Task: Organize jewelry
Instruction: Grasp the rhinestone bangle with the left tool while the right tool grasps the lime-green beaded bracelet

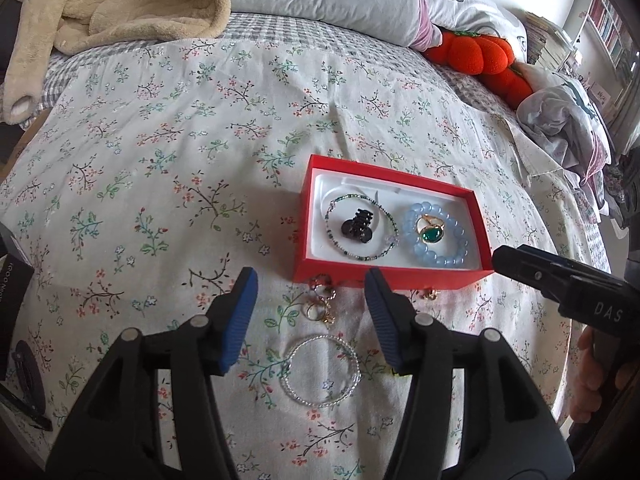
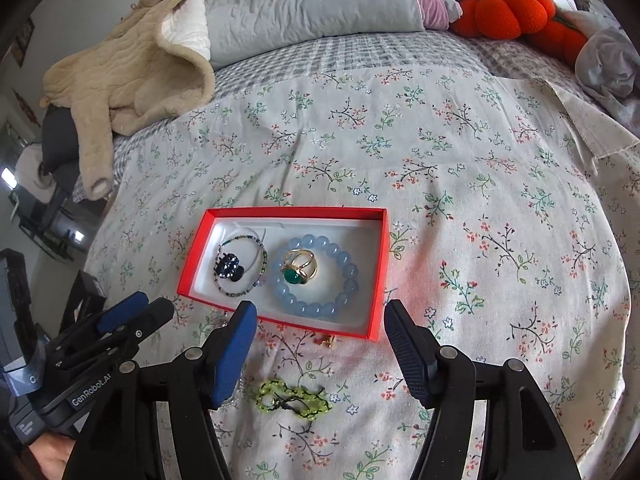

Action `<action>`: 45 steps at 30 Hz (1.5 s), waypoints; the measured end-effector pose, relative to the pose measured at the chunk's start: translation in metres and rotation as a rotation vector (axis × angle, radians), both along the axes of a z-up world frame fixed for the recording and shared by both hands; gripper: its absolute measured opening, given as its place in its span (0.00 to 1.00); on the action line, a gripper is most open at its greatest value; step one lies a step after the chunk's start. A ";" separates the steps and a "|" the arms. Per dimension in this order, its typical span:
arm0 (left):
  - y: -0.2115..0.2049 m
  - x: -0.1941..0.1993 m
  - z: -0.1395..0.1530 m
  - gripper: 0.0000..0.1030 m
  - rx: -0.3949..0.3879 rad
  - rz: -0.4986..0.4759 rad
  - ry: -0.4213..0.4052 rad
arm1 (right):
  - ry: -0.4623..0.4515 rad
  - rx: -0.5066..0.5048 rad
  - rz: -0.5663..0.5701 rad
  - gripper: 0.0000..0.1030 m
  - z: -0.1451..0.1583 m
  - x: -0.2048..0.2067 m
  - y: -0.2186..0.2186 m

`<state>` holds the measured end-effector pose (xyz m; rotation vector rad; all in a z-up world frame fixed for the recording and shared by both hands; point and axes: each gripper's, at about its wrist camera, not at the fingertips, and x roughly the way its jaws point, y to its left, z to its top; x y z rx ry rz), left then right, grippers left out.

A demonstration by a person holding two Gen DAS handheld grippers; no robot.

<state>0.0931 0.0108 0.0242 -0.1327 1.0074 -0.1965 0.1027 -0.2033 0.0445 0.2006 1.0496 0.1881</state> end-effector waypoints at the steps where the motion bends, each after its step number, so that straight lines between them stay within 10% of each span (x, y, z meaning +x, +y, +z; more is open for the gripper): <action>1: 0.001 -0.002 -0.001 0.57 0.006 -0.004 0.003 | 0.002 -0.001 0.001 0.65 0.000 -0.002 0.000; 10: 0.009 -0.018 -0.009 0.73 0.049 -0.039 0.039 | 0.033 -0.022 0.031 0.67 -0.004 -0.024 0.003; 34: 0.010 -0.026 -0.059 0.74 0.071 -0.062 0.248 | 0.194 -0.078 0.024 0.72 -0.048 -0.041 0.002; 38: 0.008 -0.023 -0.067 0.45 0.037 -0.058 0.283 | 0.202 -0.077 0.024 0.72 -0.050 -0.039 0.004; 45: 0.005 -0.020 -0.071 0.28 0.053 -0.048 0.283 | 0.207 -0.074 0.019 0.72 -0.050 -0.037 0.004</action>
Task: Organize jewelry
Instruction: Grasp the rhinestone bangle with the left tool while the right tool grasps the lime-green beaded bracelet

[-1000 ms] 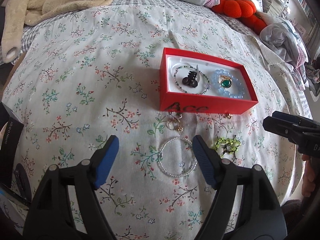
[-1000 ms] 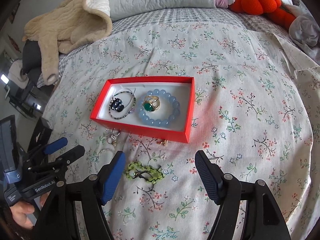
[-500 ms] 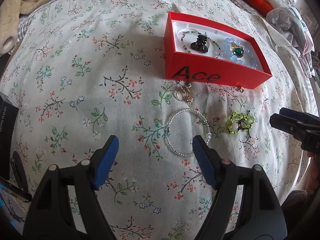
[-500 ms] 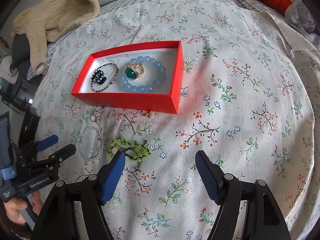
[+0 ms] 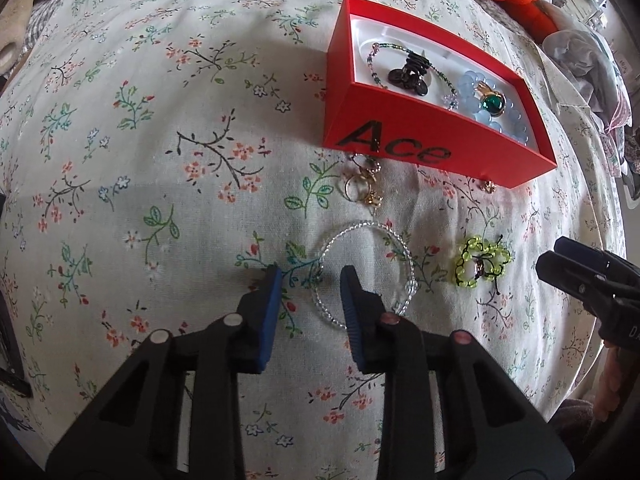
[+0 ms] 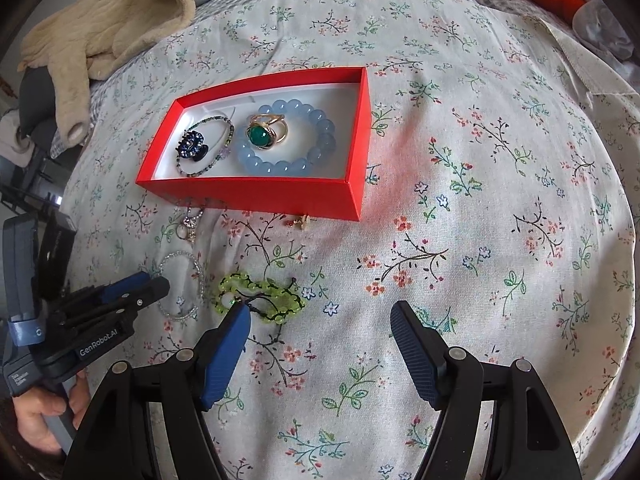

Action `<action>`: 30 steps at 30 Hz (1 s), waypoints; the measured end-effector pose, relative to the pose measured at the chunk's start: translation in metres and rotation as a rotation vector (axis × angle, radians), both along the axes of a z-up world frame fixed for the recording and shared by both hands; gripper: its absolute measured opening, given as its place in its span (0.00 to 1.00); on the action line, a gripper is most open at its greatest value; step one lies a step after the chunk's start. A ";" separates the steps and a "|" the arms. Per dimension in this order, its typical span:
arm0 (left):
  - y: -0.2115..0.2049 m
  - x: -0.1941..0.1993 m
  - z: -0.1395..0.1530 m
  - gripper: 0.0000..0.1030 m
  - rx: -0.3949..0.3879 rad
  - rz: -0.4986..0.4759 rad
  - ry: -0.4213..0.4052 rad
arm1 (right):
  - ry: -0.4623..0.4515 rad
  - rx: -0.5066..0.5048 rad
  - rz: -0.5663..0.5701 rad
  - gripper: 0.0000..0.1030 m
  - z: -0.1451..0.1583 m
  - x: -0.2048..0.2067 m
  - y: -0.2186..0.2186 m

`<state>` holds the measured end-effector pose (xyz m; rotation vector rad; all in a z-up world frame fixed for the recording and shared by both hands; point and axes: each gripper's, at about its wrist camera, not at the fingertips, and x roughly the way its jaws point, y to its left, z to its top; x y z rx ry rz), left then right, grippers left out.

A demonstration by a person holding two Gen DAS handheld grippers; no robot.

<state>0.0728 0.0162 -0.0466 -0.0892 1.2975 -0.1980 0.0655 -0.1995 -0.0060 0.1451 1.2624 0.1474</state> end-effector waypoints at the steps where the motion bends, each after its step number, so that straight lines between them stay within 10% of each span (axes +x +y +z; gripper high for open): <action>1: 0.000 0.000 0.000 0.23 0.007 -0.004 -0.001 | 0.001 -0.001 -0.001 0.72 0.000 0.001 0.001; 5: -0.007 0.005 -0.002 0.05 0.015 -0.026 -0.001 | 0.007 -0.002 0.000 0.71 -0.002 0.002 0.001; 23: 0.015 -0.002 0.033 0.04 -0.030 0.016 -0.100 | 0.047 0.027 -0.016 0.71 -0.024 0.012 0.022; 30: 0.021 -0.003 0.032 0.04 -0.032 0.019 -0.095 | 0.047 0.024 -0.056 0.53 -0.034 0.017 0.026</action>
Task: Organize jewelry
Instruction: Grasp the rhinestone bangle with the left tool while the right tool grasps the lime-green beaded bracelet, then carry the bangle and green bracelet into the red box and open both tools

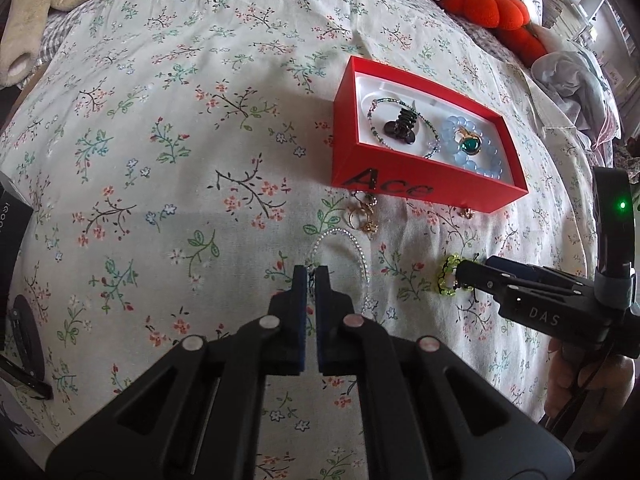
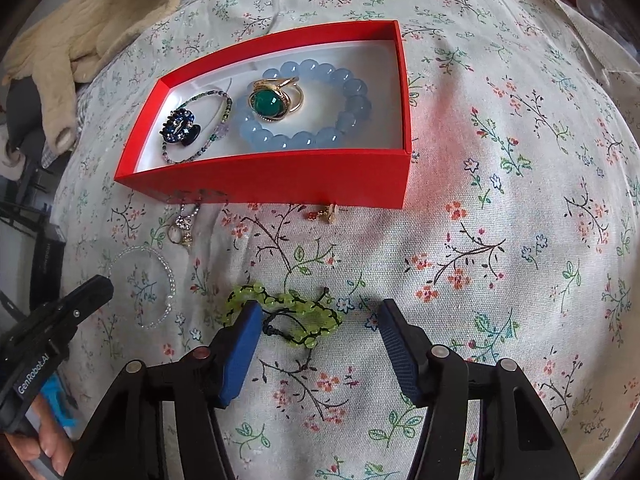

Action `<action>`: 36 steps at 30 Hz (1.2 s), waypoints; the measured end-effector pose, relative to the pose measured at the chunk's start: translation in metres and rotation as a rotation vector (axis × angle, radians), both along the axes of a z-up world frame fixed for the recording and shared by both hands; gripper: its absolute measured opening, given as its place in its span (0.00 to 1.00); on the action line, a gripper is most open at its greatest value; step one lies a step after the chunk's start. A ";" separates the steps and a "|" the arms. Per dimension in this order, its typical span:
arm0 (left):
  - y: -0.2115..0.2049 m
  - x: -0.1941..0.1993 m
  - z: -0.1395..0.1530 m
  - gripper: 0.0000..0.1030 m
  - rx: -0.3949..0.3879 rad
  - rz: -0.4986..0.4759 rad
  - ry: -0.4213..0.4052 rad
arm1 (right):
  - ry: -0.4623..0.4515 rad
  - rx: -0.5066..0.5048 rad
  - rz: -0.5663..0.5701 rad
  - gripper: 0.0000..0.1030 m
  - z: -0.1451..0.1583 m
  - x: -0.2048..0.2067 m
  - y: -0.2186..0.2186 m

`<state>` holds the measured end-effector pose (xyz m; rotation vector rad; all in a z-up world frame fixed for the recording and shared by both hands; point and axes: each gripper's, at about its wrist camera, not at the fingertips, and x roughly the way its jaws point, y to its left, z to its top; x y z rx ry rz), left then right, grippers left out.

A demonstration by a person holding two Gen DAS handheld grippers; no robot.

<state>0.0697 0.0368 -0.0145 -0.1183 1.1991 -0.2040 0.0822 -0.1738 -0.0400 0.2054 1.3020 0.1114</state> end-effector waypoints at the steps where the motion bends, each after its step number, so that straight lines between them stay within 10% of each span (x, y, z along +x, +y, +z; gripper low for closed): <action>1: 0.000 0.000 0.000 0.04 0.001 0.000 0.001 | -0.004 -0.005 0.000 0.51 0.000 0.000 0.001; 9: 0.000 0.001 0.000 0.04 0.003 0.001 0.000 | -0.021 -0.034 0.051 0.10 0.000 -0.003 0.007; 36: -0.002 -0.003 0.059 0.04 -0.092 0.025 -0.189 | -0.216 0.090 0.077 0.08 0.081 -0.024 -0.005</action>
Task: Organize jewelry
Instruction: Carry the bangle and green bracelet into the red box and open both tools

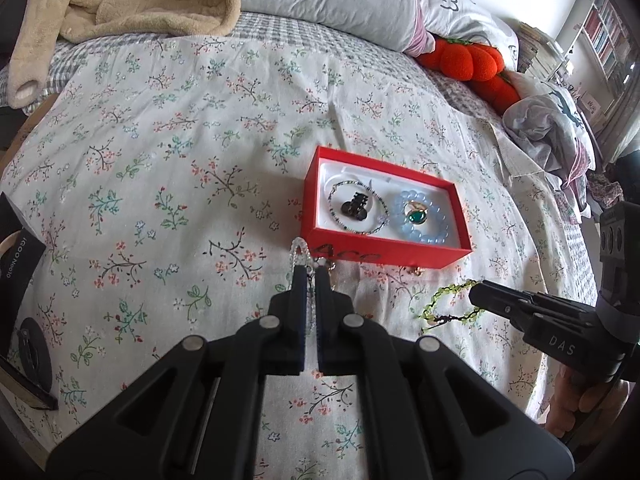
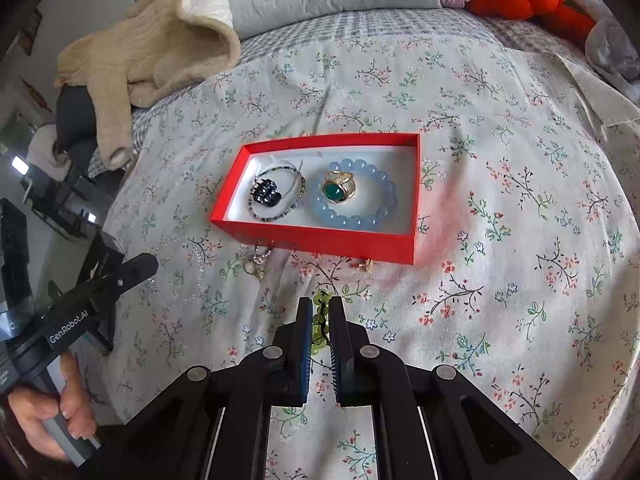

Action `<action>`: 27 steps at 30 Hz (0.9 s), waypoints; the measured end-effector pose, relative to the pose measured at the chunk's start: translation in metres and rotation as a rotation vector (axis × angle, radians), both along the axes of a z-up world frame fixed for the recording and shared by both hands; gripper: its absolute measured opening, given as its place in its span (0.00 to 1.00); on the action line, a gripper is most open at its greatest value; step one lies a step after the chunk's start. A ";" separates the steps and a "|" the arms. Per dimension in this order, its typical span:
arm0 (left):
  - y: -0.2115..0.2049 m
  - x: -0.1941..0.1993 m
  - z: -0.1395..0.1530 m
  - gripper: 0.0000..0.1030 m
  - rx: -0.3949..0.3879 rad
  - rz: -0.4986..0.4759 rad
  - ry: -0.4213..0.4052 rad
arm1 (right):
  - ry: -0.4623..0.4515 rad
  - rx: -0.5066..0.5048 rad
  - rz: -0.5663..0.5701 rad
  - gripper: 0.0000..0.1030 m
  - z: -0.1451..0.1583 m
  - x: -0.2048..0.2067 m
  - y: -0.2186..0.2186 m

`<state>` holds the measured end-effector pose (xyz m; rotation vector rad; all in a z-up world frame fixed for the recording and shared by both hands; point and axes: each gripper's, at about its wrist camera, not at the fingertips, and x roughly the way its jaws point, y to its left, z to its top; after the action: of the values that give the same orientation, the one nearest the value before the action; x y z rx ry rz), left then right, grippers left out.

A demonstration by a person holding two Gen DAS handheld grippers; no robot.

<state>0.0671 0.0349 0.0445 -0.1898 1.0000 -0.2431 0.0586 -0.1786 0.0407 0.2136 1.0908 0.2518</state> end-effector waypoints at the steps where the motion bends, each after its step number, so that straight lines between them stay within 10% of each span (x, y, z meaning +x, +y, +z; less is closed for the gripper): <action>1: -0.001 0.001 0.003 0.04 -0.004 -0.002 -0.011 | -0.010 0.004 -0.002 0.08 0.004 0.001 0.000; 20: -0.051 0.060 0.000 0.04 -0.271 -0.052 -0.023 | -0.135 0.072 -0.069 0.08 0.036 0.048 -0.017; 27: -0.047 0.072 -0.022 0.04 -0.143 0.017 0.012 | -0.133 0.067 -0.078 0.08 0.029 0.063 -0.023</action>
<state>0.1392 -0.0116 0.0222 -0.3302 0.9928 -0.2988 0.1212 -0.2019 0.0700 0.2945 0.9416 0.2295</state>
